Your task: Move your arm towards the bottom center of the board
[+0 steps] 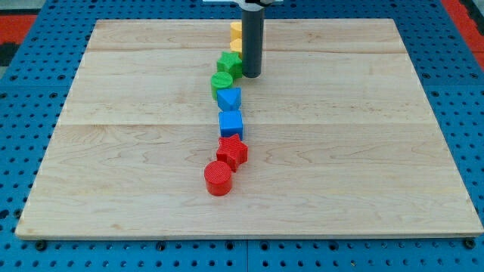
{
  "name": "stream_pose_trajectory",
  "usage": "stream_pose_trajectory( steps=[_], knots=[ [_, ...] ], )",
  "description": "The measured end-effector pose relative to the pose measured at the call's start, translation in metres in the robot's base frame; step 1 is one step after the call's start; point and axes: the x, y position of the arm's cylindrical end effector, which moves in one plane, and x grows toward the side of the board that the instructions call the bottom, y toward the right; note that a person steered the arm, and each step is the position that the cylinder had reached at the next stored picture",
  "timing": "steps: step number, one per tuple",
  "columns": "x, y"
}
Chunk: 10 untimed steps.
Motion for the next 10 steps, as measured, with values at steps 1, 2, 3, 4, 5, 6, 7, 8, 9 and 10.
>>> stream_pose_trajectory(
  steps=[1,2,3,4,5,6,7,8,9,10],
  knots=[
    [0.001,0.017],
    [0.042,0.075],
    [0.065,0.073],
    [0.065,0.093],
    [0.065,0.106],
    [0.065,0.107],
    [0.065,0.108],
    [0.097,0.1],
    [0.183,0.166],
    [0.277,0.196]
  ],
)
